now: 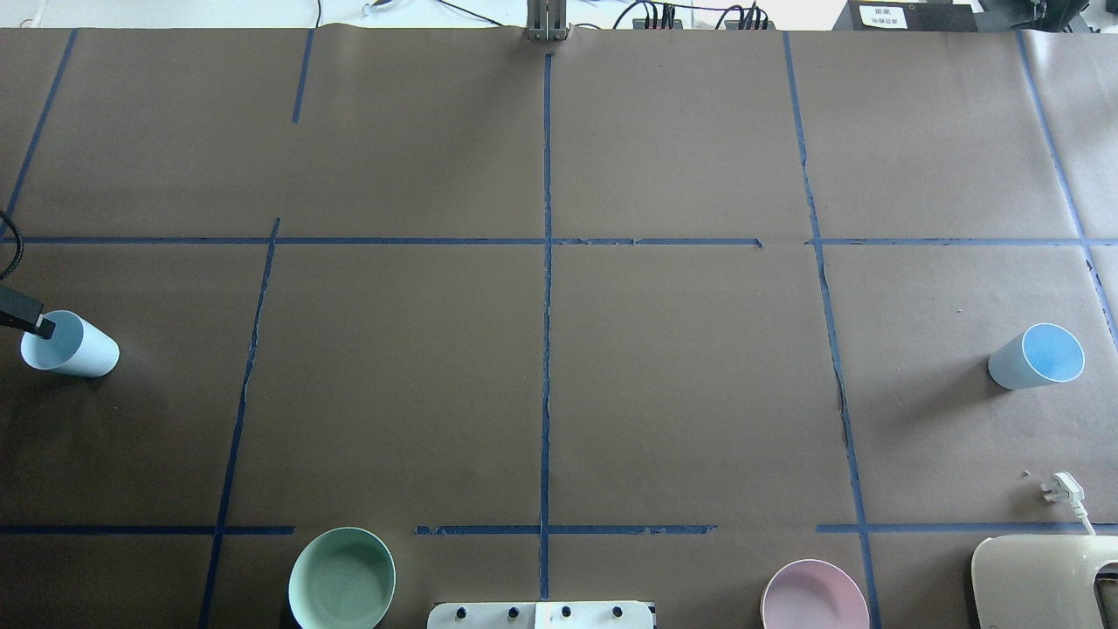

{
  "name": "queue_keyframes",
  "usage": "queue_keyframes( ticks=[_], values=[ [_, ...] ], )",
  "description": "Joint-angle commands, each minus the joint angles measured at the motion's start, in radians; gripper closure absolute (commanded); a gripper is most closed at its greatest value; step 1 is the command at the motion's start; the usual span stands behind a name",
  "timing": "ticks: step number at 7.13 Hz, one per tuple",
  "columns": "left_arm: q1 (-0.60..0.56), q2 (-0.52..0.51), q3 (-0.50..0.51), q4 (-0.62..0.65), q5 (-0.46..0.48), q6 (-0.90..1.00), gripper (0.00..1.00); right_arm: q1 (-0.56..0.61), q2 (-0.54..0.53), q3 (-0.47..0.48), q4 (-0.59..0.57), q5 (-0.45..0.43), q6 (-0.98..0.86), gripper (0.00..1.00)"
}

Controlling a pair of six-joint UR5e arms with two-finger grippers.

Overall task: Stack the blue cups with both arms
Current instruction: 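Lower the left gripper onto the light blue cup lying nearest it and grasp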

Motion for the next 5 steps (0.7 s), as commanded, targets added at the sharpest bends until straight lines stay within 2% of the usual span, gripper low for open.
queue_keyframes(
  ticks=[1,2,3,4,5],
  values=[
    [0.046,0.0,0.029,-0.002,0.002,-0.002,0.09,-0.002,0.0,-0.001,0.0,0.002,-0.001,0.0],
    [0.052,-0.001,0.042,-0.004,0.003,-0.002,0.28,-0.002,0.0,-0.001,0.0,0.002,-0.001,0.0],
    [0.052,-0.004,0.05,-0.004,0.002,0.0,0.64,-0.008,0.0,-0.001,0.0,0.002,0.001,0.0],
    [0.055,-0.011,0.05,-0.004,0.002,-0.005,0.88,-0.008,0.0,-0.001,0.0,0.002,-0.001,0.0],
    [0.055,-0.015,0.041,-0.004,-0.001,-0.009,0.99,-0.008,0.0,-0.001,0.0,0.001,-0.001,0.0]
  ],
)
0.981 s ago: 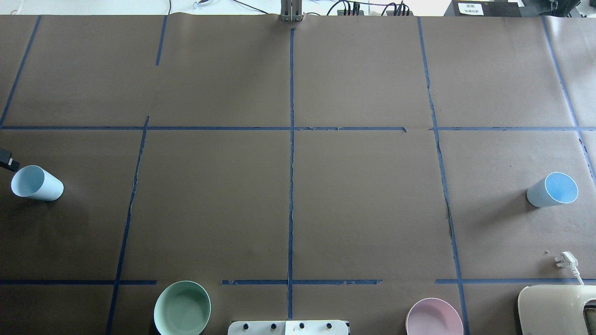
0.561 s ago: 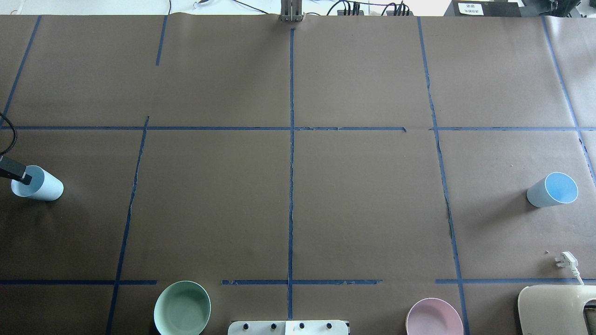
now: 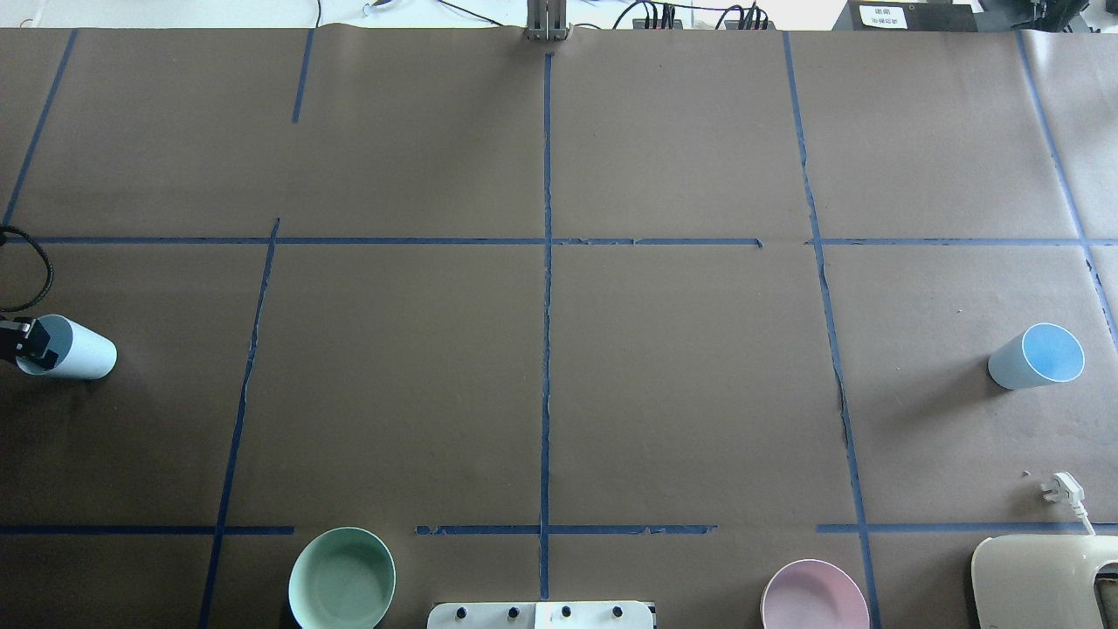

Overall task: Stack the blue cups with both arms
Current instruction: 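Lower the left gripper onto the light blue cup lying nearest it and grasp, then carry the cup with the left gripper to the table centre, setting it upright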

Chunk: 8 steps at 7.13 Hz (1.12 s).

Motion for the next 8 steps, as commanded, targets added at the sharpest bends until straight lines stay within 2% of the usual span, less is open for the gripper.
queue_keyframes(
  ticks=[1,2,3,4,5,6,7,8],
  values=[
    [0.002,-0.055,-0.024,0.001,-0.009,-0.069,1.0,-0.002,0.0,0.0,0.0,-0.001,0.0,0.0],
    [0.002,-0.143,-0.081,0.017,-0.012,-0.206,1.0,-0.002,0.0,0.0,0.0,0.0,0.0,0.0],
    [0.044,-0.308,-0.109,0.058,-0.016,-0.399,1.0,-0.002,0.0,0.0,0.0,0.0,0.0,0.0],
    [0.155,-0.504,-0.108,0.218,-0.009,-0.536,1.0,-0.004,0.0,0.001,0.002,0.0,0.0,0.0],
    [0.272,-0.694,-0.091,0.386,0.073,-0.613,1.0,-0.005,0.0,0.002,0.002,0.0,0.0,0.0],
    [0.395,-0.803,-0.053,0.421,0.229,-0.661,1.0,-0.008,0.0,0.002,0.0,0.002,0.0,0.0],
    [0.446,-0.866,0.023,0.413,0.297,-0.68,1.0,-0.013,0.0,0.0,0.0,0.002,0.0,0.0],
    [0.462,-0.923,0.106,0.408,0.307,-0.68,1.0,-0.021,0.0,0.003,0.003,0.002,0.001,0.0]
  ],
)
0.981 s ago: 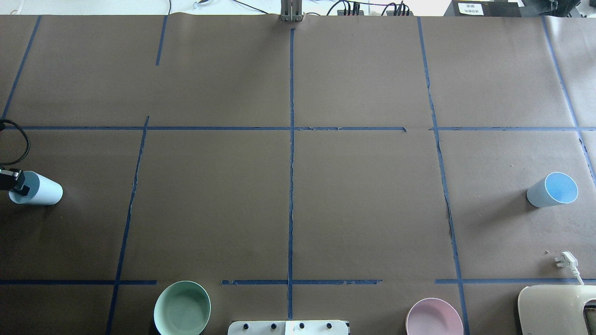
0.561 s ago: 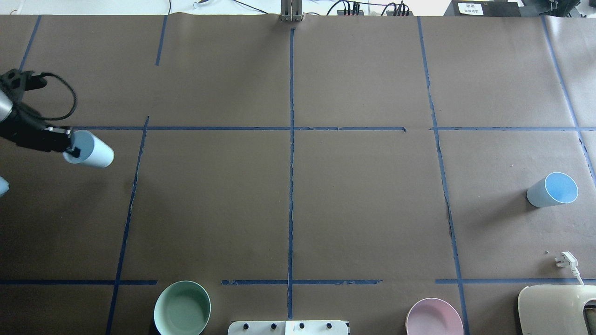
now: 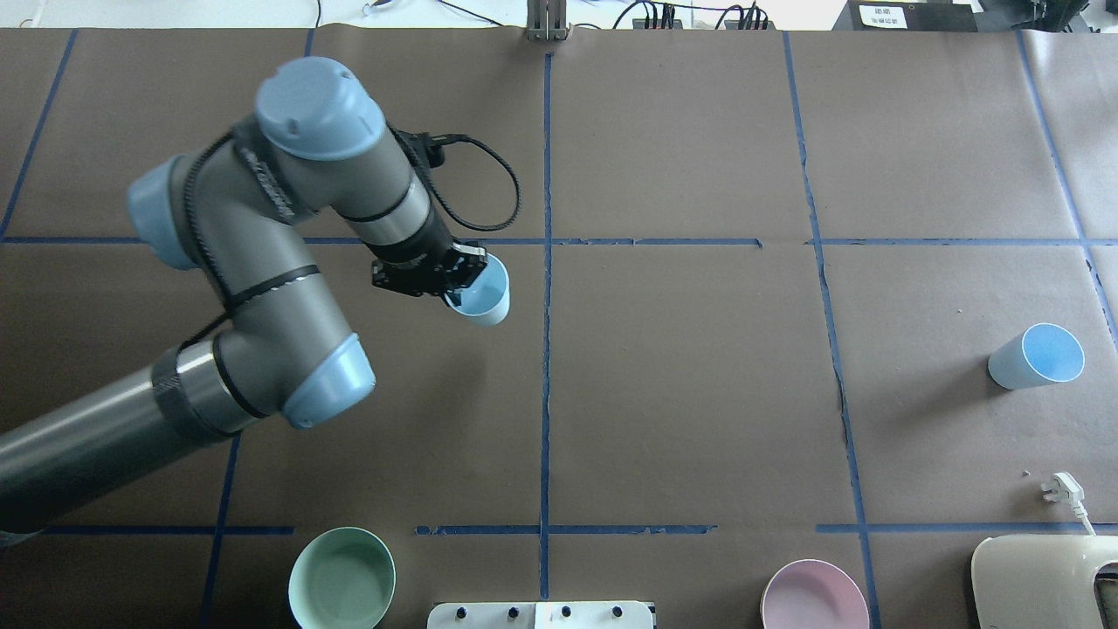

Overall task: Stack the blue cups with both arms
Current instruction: 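Carry the cup with the left gripper to the table centre, setting it upright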

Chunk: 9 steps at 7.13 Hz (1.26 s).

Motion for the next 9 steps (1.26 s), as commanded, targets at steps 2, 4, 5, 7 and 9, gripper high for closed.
queue_keyframes(
  ticks=[2,4,5,7,9],
  values=[
    [0.099,-0.089,0.125,0.003,0.087,-0.013,1.0,-0.031,0.001,0.003,0.002,-0.003,0.003,0.0],
    [0.111,-0.087,0.131,0.001,0.09,-0.015,0.98,-0.031,0.0,0.002,0.001,-0.001,0.003,0.0],
    [0.113,-0.087,0.134,0.001,0.088,-0.018,0.97,-0.032,0.0,0.002,0.001,0.0,0.003,0.0],
    [0.116,-0.084,0.143,-0.038,0.088,-0.016,0.94,-0.037,0.0,0.003,0.002,0.0,0.003,0.0],
    [0.118,-0.077,0.143,-0.051,0.09,-0.012,0.51,-0.067,0.002,0.006,0.014,0.0,0.001,0.0]
  ],
)
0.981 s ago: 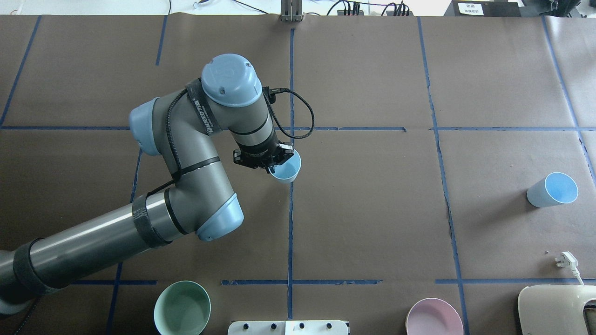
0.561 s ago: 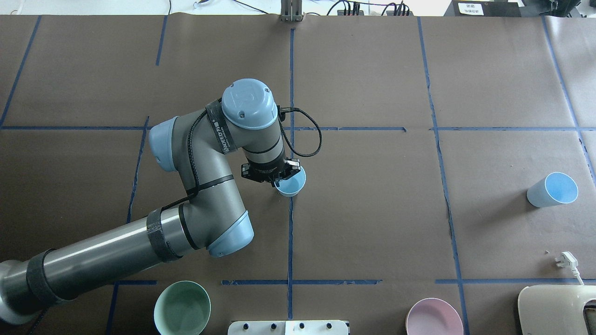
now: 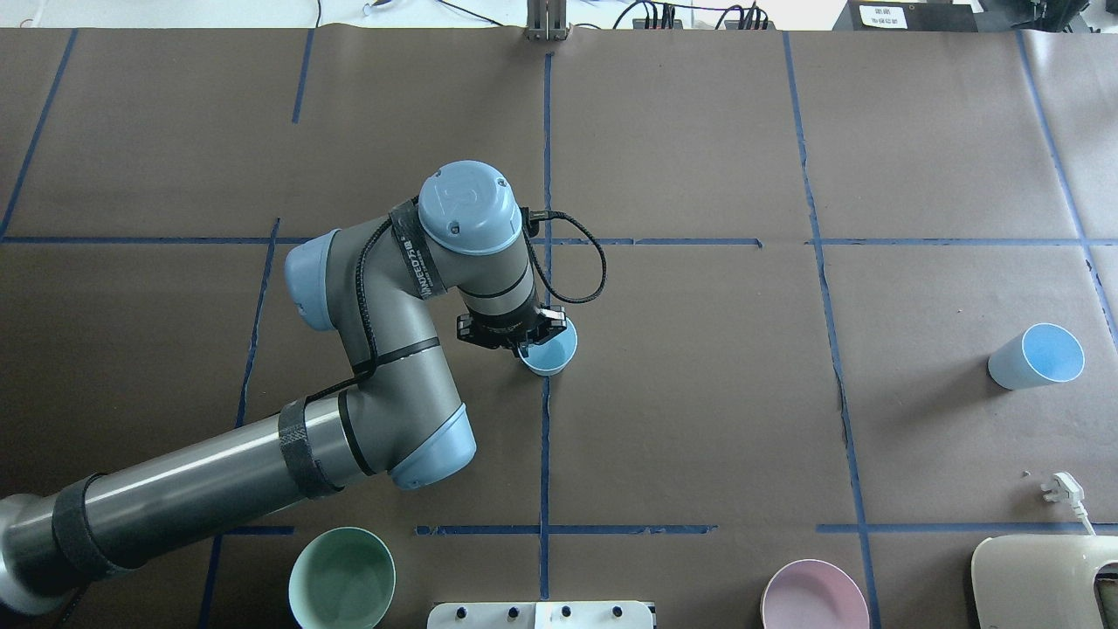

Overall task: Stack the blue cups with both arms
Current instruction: 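Open the left gripper and lift away while the right gripper reaches the other cup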

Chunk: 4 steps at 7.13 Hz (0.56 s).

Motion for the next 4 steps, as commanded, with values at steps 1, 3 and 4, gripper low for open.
queue_keyframes(
  ticks=[1,3,4],
  values=[
    [0.001,0.023,-0.007,-0.063,0.001,0.003,0.04,-0.053,0.001,0.001,0.05,0.0,0.005,0.0],
    [-0.099,0.039,-0.106,-0.102,0.004,-0.005,0.0,-0.131,-0.013,0.001,0.133,0.003,0.191,0.0],
    [-0.135,0.102,-0.172,-0.103,0.0,-0.002,0.0,-0.186,-0.053,-0.004,0.257,-0.001,0.292,0.0]
  ],
)
